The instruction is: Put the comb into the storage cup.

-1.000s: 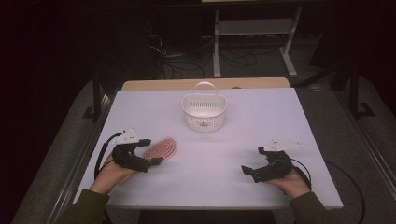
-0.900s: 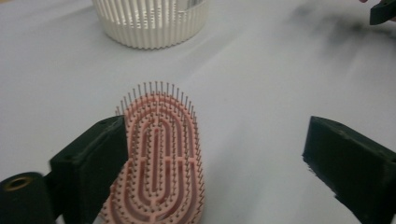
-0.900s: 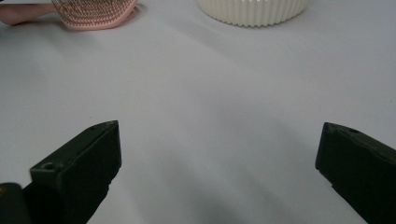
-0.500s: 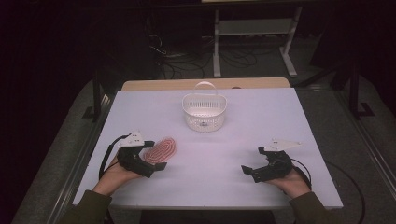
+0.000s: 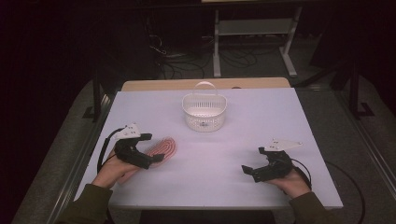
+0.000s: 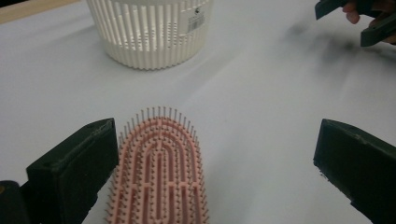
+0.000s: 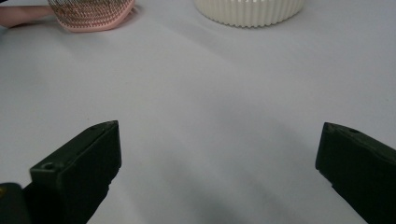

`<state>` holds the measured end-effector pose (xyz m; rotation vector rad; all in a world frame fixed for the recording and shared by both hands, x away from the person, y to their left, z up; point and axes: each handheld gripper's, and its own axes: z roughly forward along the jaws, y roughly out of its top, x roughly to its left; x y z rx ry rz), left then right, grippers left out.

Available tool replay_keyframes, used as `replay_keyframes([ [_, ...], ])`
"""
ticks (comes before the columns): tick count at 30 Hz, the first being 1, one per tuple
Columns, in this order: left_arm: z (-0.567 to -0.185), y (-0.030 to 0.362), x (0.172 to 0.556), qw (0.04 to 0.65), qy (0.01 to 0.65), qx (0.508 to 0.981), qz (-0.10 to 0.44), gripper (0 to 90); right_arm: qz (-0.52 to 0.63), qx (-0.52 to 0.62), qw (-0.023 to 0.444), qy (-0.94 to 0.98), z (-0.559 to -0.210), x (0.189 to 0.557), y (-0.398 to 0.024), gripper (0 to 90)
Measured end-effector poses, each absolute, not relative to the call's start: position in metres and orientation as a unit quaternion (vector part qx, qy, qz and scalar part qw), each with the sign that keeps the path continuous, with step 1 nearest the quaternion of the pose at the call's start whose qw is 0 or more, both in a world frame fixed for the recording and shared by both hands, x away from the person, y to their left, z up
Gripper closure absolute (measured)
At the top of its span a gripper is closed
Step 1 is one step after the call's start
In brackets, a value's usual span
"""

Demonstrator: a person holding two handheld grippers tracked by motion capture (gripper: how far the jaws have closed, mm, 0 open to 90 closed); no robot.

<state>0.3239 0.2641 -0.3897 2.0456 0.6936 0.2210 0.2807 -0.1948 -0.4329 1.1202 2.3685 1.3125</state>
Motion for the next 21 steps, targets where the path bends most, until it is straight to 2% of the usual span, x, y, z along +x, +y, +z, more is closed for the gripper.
replay_keyframes([
  [21, -0.390, 0.294, 0.333, 0.445, 0.310, 0.830, 0.132, 0.0, 0.444, 0.375, 0.105, 0.807, -0.434, 0.280, -0.193, 0.1],
])
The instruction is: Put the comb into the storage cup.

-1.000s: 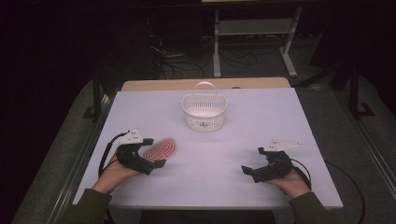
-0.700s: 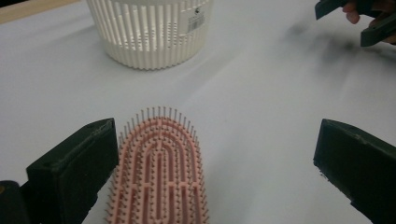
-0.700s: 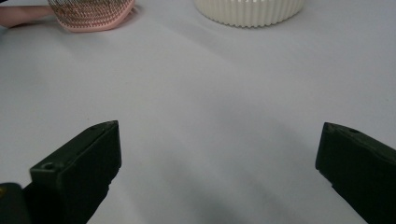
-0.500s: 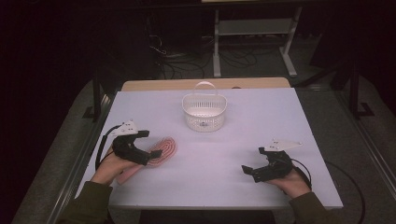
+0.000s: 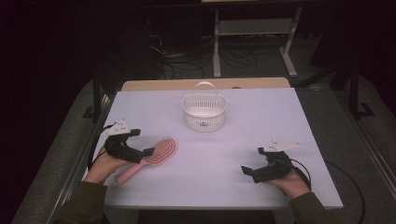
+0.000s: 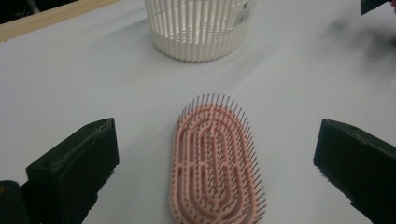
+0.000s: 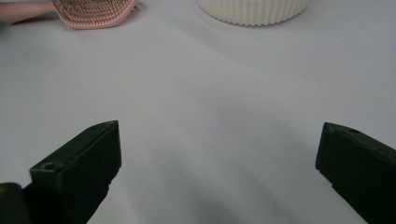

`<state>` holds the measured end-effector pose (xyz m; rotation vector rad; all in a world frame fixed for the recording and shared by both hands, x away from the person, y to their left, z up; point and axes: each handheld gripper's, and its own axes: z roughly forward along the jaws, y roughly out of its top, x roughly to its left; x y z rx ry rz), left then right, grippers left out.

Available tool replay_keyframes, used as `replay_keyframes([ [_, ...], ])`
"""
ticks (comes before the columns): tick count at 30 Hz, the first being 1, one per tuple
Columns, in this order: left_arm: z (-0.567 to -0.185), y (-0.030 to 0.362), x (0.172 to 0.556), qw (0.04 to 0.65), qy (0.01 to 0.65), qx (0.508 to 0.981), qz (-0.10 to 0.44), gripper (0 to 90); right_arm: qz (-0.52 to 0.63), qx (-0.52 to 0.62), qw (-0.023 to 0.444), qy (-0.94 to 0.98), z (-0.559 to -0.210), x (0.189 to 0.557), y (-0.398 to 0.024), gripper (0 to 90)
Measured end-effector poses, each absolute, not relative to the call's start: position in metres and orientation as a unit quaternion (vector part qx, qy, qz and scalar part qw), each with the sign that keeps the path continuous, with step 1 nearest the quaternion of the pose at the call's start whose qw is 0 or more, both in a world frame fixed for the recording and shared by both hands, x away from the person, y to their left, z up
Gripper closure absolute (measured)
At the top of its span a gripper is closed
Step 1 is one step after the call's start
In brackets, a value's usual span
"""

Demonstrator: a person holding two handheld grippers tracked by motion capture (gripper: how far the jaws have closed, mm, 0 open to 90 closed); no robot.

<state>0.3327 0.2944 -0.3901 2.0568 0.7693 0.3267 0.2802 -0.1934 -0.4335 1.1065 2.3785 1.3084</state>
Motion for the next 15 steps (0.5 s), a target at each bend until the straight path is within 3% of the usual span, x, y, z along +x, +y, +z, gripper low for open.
replay_keyframes([
  [15, -0.3924, 0.3044, 0.3300, 0.423, 0.318, 0.839, 0.126, 0.0, 0.444, 0.375, 0.105, 0.807, -0.4336, 0.2803, -0.1936, 0.1],
])
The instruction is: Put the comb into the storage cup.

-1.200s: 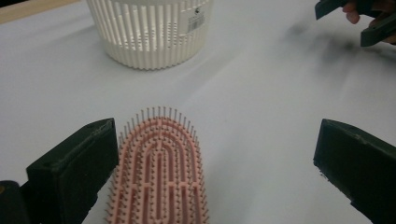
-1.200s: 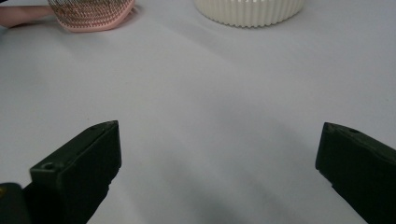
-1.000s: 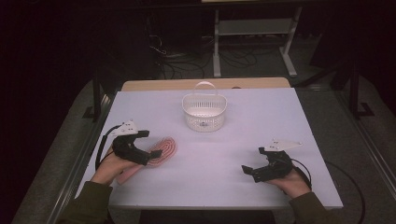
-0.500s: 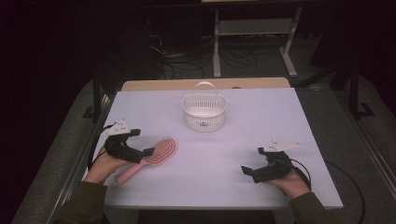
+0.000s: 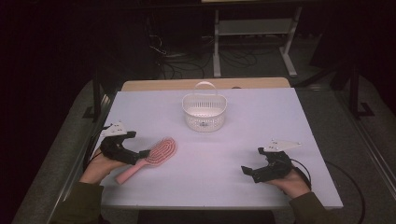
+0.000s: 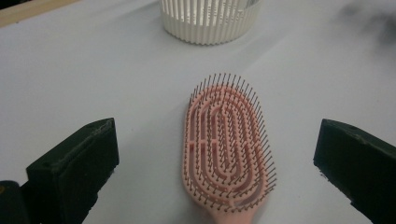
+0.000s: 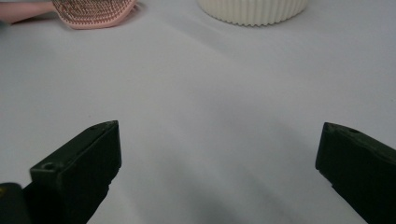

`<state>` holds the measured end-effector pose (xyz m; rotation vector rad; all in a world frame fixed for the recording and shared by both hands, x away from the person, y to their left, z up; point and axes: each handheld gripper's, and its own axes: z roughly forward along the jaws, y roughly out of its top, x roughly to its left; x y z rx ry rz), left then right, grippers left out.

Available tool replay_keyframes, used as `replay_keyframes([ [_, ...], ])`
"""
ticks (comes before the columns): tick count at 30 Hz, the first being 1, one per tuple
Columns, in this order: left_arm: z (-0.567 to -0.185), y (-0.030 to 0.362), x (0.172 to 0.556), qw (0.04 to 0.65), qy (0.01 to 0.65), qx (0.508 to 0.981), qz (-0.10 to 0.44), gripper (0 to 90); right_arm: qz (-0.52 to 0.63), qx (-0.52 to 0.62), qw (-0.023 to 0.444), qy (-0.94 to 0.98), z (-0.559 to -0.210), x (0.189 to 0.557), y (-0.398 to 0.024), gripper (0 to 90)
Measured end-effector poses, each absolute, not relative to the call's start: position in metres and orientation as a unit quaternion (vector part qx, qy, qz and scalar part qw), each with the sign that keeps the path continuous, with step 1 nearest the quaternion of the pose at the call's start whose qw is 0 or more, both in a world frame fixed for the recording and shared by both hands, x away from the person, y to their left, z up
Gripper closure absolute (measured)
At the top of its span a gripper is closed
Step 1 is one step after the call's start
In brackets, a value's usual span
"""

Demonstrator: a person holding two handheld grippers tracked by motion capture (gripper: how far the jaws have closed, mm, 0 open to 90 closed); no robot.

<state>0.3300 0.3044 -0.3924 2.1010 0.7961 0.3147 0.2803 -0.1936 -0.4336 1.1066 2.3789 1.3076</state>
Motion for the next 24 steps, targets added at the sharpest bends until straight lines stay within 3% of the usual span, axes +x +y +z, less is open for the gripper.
replay_keyframes([
  [24, -0.3976, 0.3032, 0.3235, 0.373, 0.332, 0.859, 0.112, 0.1, 0.444, 0.377, 0.105, 0.806, -0.4338, 0.2810, -0.1947, 0.1],
])
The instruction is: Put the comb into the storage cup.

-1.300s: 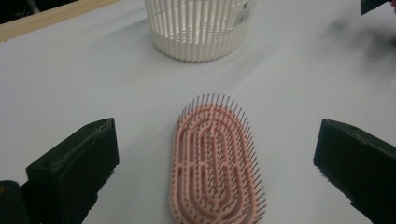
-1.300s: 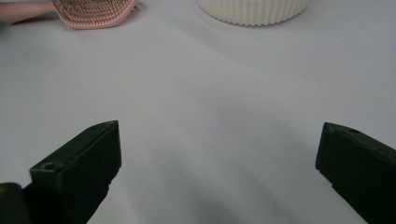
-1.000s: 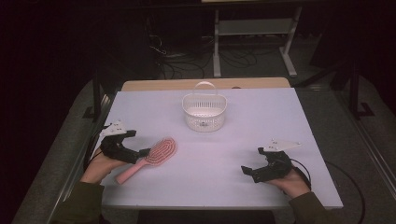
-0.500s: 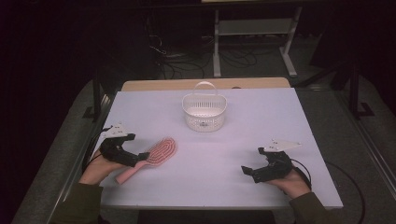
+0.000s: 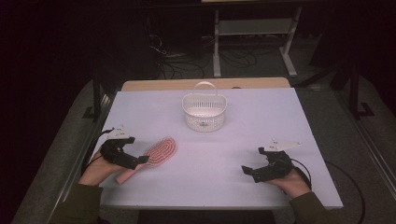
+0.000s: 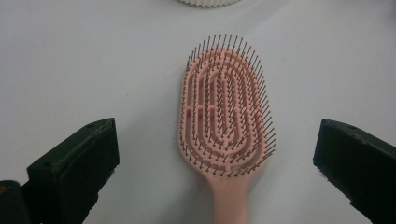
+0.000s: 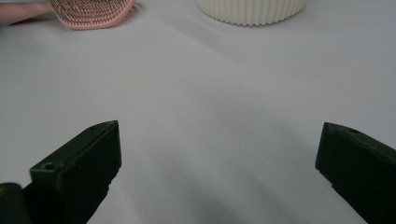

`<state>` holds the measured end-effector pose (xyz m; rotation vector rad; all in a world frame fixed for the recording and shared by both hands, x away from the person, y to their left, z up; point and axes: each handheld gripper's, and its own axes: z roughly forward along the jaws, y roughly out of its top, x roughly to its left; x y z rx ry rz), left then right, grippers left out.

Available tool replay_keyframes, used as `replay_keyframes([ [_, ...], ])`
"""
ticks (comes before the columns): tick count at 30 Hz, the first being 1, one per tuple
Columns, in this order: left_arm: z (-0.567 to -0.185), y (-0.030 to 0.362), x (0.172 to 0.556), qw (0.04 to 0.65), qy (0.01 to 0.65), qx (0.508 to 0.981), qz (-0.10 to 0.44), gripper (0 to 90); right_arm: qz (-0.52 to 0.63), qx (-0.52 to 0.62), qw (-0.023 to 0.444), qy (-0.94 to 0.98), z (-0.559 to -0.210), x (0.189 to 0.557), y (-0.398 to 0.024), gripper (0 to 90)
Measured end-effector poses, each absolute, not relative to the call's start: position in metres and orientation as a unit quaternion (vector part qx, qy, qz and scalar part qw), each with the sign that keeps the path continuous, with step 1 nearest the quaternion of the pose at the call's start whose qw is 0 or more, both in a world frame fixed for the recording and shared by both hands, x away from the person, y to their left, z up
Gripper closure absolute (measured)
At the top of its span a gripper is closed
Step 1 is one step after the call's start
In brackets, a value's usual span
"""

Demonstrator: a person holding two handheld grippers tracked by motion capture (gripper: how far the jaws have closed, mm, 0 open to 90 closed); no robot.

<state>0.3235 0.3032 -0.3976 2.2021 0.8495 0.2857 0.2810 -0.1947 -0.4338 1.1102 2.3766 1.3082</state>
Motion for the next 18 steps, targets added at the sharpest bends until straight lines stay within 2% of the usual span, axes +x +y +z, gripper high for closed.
replay_keyframes([
  [18, -0.4036, 0.3019, 0.3198, 0.338, 0.331, 0.875, 0.105, 0.1, 0.445, 0.377, 0.106, 0.806, -0.4336, 0.2805, -0.1949, 0.1],
])
